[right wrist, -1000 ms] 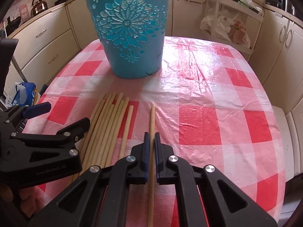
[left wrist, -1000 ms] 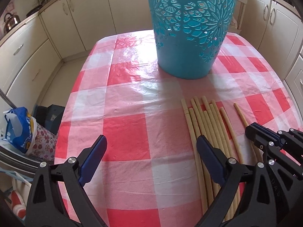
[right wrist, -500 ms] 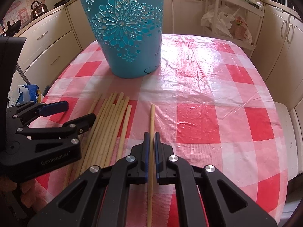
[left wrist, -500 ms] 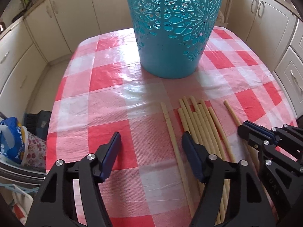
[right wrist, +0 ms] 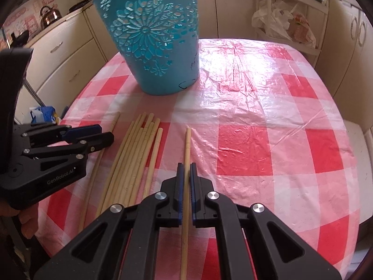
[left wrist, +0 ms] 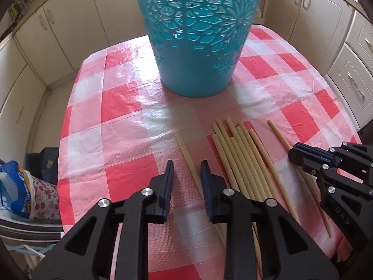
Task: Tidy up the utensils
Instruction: 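Hold the stick in the right gripper while the left gripper closes on another stick, then lift the stick with the left gripper over the blue bin and release it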
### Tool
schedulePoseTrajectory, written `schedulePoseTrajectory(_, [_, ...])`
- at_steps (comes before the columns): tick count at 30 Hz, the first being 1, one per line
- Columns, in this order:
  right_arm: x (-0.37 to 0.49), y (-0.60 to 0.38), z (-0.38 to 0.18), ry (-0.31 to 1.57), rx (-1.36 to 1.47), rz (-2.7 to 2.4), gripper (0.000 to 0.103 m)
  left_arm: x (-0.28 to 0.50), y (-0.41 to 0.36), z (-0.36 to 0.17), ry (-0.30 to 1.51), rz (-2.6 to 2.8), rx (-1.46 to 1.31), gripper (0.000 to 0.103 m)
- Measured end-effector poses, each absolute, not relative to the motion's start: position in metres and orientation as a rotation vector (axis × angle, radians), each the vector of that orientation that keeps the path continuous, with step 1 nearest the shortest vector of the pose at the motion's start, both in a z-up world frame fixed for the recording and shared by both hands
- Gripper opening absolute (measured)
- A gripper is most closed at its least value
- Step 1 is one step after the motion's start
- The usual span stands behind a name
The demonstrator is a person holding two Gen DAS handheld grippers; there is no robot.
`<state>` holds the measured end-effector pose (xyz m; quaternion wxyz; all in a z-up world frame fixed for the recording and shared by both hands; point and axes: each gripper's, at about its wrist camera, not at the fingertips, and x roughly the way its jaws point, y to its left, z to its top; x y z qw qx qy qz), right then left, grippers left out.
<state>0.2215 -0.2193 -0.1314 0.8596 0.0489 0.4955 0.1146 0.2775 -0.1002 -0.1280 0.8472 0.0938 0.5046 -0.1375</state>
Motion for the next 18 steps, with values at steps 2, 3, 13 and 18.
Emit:
schedulePoseTrajectory(2, [0.22, -0.214, -0.131, 1.03, 0.062, 0.233, 0.006, 0.277, -0.103, -0.127, 1.062, -0.312, 0.193, 0.006])
schedulePoseTrajectory(3, [0.22, -0.214, -0.131, 1.029, 0.064, 0.233, 0.006, 0.276, -0.103, -0.127, 1.069, -0.326, 0.179, 0.005])
schedulePoseTrajectory(13, [0.217, -0.208, -0.13, 1.017, -0.008, 0.237, 0.006, 0.27, -0.114, -0.128, 1.055, -0.329, 0.291, 0.005])
schedulePoseTrajectory(18, [0.219, -0.226, -0.131, 1.032, 0.14, 0.254, 0.005, 0.267, -0.097, -0.113, 1.031, -0.376, 0.178, 0.005])
